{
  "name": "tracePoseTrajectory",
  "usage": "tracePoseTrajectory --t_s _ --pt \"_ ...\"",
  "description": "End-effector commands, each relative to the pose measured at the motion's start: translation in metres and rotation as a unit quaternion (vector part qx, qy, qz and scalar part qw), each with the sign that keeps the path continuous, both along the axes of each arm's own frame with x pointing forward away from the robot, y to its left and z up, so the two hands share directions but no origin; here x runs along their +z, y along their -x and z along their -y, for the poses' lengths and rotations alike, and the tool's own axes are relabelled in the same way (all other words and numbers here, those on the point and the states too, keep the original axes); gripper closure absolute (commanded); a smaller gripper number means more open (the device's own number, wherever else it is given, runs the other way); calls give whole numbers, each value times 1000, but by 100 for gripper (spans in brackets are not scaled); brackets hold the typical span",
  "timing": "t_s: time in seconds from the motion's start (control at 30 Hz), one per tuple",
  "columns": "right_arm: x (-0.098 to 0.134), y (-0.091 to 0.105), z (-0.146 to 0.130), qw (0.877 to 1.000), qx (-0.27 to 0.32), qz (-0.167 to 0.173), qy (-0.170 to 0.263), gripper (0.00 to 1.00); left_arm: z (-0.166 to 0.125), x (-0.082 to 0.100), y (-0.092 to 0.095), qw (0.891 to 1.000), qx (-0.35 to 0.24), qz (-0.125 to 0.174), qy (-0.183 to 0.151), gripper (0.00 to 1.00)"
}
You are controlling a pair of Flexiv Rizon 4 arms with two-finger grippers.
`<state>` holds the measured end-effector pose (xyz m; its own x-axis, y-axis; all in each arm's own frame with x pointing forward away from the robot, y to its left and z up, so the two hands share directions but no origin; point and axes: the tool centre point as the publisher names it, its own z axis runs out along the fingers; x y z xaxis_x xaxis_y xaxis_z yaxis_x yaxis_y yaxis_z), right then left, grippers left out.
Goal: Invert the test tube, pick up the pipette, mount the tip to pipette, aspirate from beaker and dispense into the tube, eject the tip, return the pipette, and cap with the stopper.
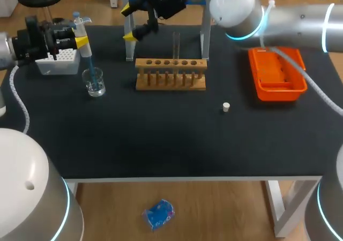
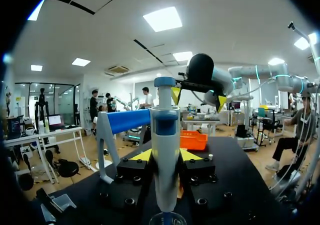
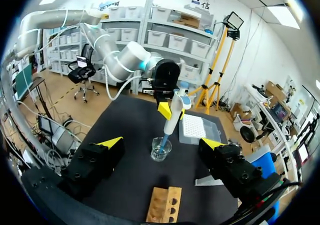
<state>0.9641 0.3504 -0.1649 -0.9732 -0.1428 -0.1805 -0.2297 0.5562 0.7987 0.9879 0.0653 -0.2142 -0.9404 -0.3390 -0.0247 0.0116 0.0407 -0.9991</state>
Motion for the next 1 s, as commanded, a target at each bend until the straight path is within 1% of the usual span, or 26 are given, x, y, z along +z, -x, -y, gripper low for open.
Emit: tracePoseTrajectory --t_s 0.03,0.23,0.4,0.43,0.47,0.5,0.53,0.63,0.9,0.93,1.0 --pt "4 -8 -10 997 51 -33 54 0 -1 0 0 1000 -1 0 0 100" --pt "10 -9 -15 997 58 -29 52 0 -1 0 0 1000 -1 0 0 100" --pt "20 -7 -23 996 73 -28 41 0 -1 0 0 1000 -1 0 0 100" --pt "22 -6 -25 996 74 -27 36 21 -1 0 0 1000 -1 0 0 100" --pt "24 -6 -27 997 73 -27 31 57 -1 0 0 1000 -1 0 0 100" --pt "26 -5 -29 996 77 -28 22 90 -1 0 0 1000 -1 0 0 100" --pt "27 -4 -31 996 81 -29 15 100 -1 0 0 1000 -1 0 0 100" --pt "32 0 -38 995 94 -34 -9 100 -1 0 0 1000 -1 0 0 100" --pt "44 5 -53 993 110 -37 -30 100 -1 0 0 1000 -1 0 0 100" --pt "46 6 -55 992 113 -40 -37 100 -1 0 0 1000 -1 0 0 100" --pt "49 6 -60 993 104 -37 -41 100 -1 0 0 1000 -1 0 0 100"
